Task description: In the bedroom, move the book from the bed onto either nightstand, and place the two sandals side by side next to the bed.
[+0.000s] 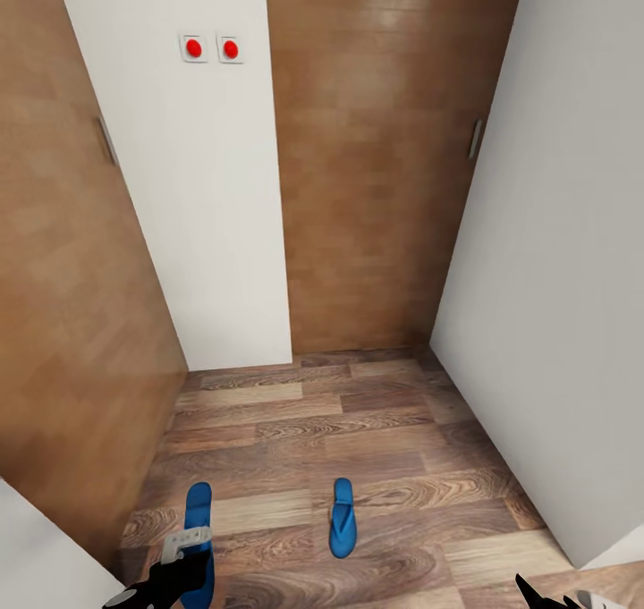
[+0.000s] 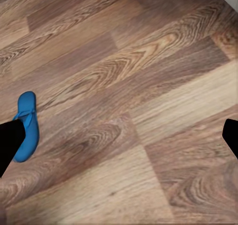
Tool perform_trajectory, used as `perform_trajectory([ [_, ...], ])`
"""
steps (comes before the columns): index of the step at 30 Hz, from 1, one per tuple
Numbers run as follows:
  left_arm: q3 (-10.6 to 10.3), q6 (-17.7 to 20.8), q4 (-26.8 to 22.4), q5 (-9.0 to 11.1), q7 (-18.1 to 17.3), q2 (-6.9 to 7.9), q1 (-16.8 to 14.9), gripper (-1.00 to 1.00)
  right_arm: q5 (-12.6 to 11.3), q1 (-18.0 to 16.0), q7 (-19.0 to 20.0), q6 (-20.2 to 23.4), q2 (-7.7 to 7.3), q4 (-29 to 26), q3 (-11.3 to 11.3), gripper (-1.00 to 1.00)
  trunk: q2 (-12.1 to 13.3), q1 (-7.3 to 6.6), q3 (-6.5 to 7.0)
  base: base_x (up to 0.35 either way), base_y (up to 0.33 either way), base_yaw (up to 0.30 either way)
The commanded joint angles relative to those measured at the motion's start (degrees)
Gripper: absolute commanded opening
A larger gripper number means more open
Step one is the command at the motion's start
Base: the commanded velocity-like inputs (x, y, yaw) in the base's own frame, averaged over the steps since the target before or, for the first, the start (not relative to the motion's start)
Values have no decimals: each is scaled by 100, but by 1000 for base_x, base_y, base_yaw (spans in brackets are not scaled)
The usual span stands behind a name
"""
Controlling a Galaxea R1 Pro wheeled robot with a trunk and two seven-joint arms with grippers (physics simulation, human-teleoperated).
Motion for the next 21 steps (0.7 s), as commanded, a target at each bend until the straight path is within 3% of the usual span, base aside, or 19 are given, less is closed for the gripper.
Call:
perform_trajectory([
  [1,16,44,-6,53,-28,-2,-2,-100,-15,-5,43,-3,-1,9,-26,100,-2,-1,-5,0,218,-9],
  [21,16,43,-6,50,-28,-2,-2,-100,-15,-5,43,-3,1,10,-20,100,-2,-1,-5,42,78,-1],
])
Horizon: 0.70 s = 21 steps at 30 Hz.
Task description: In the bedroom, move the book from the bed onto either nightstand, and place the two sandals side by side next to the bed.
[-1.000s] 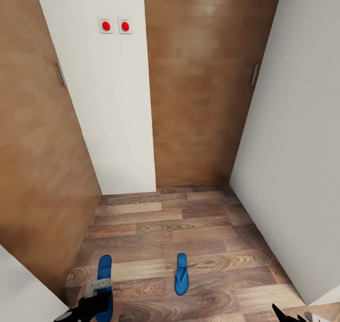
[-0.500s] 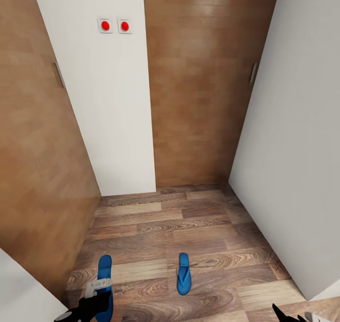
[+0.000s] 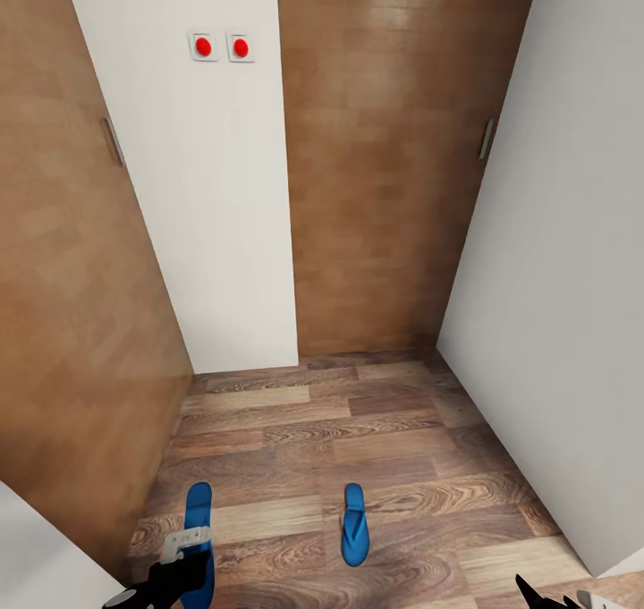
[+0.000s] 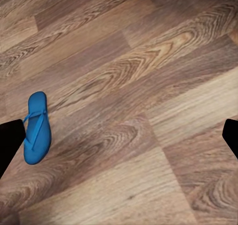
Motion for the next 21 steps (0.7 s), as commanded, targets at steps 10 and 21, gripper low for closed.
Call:
perform_trajectory([
  [10,17,47,-8,56,-28,-2,-1,-100,-8,-5,41,-2,6,9,-22,100,-2,-1,-5,2,2,0],
  [21,17,42,-8,55,-28,-8,-1,-100,672,-42,-711,967,249,-1312,96,100,-2,-1,-5,0,0,0],
])
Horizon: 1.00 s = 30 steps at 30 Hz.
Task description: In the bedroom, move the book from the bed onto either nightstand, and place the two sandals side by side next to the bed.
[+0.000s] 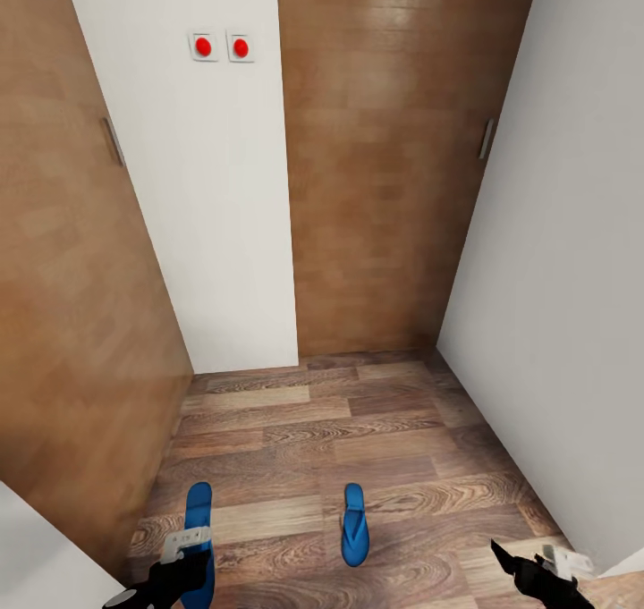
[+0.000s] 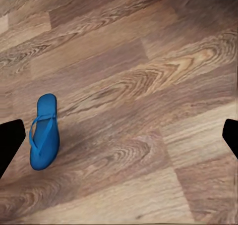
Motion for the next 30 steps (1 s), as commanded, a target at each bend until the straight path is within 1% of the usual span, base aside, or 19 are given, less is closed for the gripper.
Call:
perform_trajectory([
  [1,18,46,-9,51,-28,-21,-1,-100,202,-5,-195,564,12,-333,-15,100,-2,-1,-6,0,0,0],
  [2,18,46,-9,50,-28,-35,-1,-100,321,-6,-317,870,25,-486,-15,100,-2,-1,-6,0,0,0],
  [3,18,45,-9,50,-28,-65,-1,-100,524,-7,-556,1478,76,-772,-14,100,-2,-1,-6,0,0,0],
  [4,18,45,-9,49,-28,-86,-1,-100,670,-8,-766,2012,194,-1034,-13,100,-2,-1,-6,0,0,0],
  [5,18,45,-9,49,-28,-94,-1,-100,732,-8,-851,2217,280,-1163,-13,100,-2,-1,-6,0,0,0],
  [7,18,47,-9,48,-28,-109,-1,-100,888,-9,-1071,2724,777,-1695,-12,100,-2,-1,-6,0,0,0],
  [8,19,46,-9,48,-28,-111,-1,-100,917,-9,-1103,2801,905,-1806,-12,100,-2,-1,-6,0,0,0],
  [10,21,45,-9,48,-28,-116,-1,-100,1112,-19,-1174,2991,1349,-2104,-12,100,-2,-1,-6,0,0,0],
  [11,19,47,-9,48,-28,-119,-1,-100,1360,-93,-1197,3070,1570,-2206,-12,100,-2,-1,-6,0,0,0],
  [12,19,46,-9,46,-28,-121,-1,-100,1454,-144,-1201,3089,1619,-2227,-12,100,-2,-1,-6,0,0,0],
  [13,18,46,-9,47,-28,-130,-1,-100,1814,-404,-1212,3135,1769,-2273,-12,100,-2,-1,-6,0,0,0],
  [15,18,45,-9,43,-28,-142,-1,-100,1980,-530,-1215,3152,1852,-2290,-12,100,-2,-1,-6,0,0,0],
  [20,19,45,-9,40,-28,-152,-1,-100,2123,-657,-1300,3205,1931,-2282,-12,100,-2,-1,-6,0,0,0],
  [21,18,45,-9,40,-28,-153,-1,-100,2133,-682,-1438,3260,1940,-2271,-12,100,-2,-1,-6,0,0,0],
  [23,18,45,-9,39,-28,-154,-1,-100,2144,-805,-2033,3437,1951,-2221,-12,100,-2,-1,-6,0,0,0],
  [24,20,45,-9,39,-28,-154,-1,-100,2146,-823,-2167,3465,1952,-2190,-12,100,-2,-1,-6,0,0,0],
  [26,20,46,-9,39,-28,-154,-1,-100,2148,-896,-2613,3530,1954,-1976,-12,100,-2,-1,-6,0,0,0],
  [28,18,45,-9,41,-28,-154,-1,-100,2146,-991,-2848,3556,1955,-1809,-12,100,-2,-1,-6,0,0,0],
  [30,18,45,-9,44,-28,-154,-1,-100,2127,-1027,-2928,3566,1956,-1751,-12,100,-2,-1,-6,0,0,0],
])
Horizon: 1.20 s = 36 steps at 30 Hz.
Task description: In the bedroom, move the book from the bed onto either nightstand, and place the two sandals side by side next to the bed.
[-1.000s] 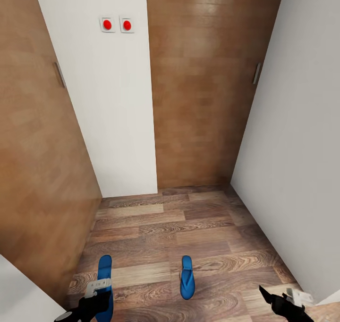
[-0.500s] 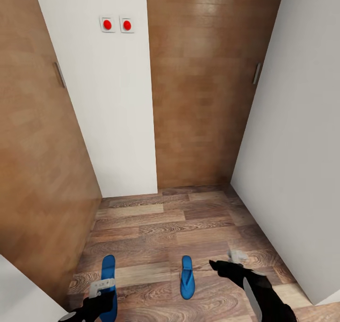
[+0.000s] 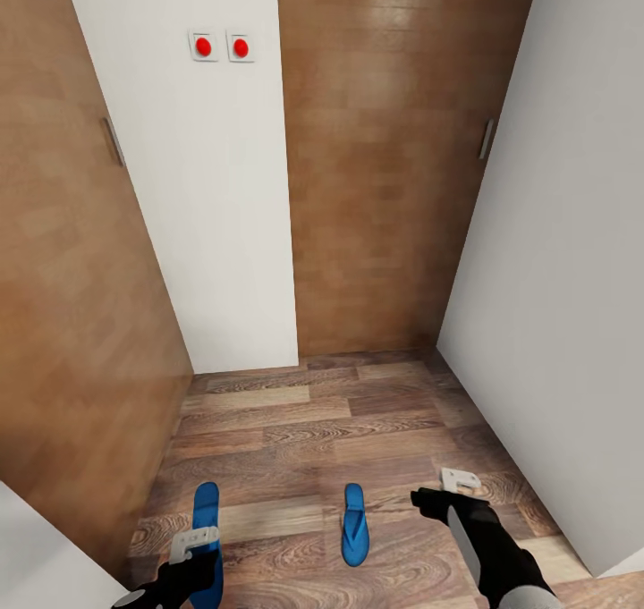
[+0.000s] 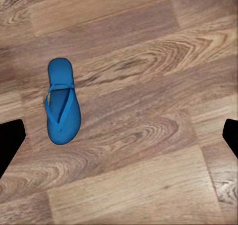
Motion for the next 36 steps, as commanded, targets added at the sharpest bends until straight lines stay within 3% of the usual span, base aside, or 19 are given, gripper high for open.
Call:
perform_trajectory([
  [1,16,46,-8,55,-28,-2,-1,-100,0,-16,-35,34,6,13,-19,100,-2,-1,-5,0,0,0],
  [33,25,46,-8,58,-28,-2,-1,-100,8,-31,-28,-45,-11,52,-2,100,-2,-1,-5,0,0,0],
  [36,25,46,-8,58,-28,-2,-1,-100,-10,1,-16,-538,-50,63,-9,100,-2,-1,-5,0,0,0],
])
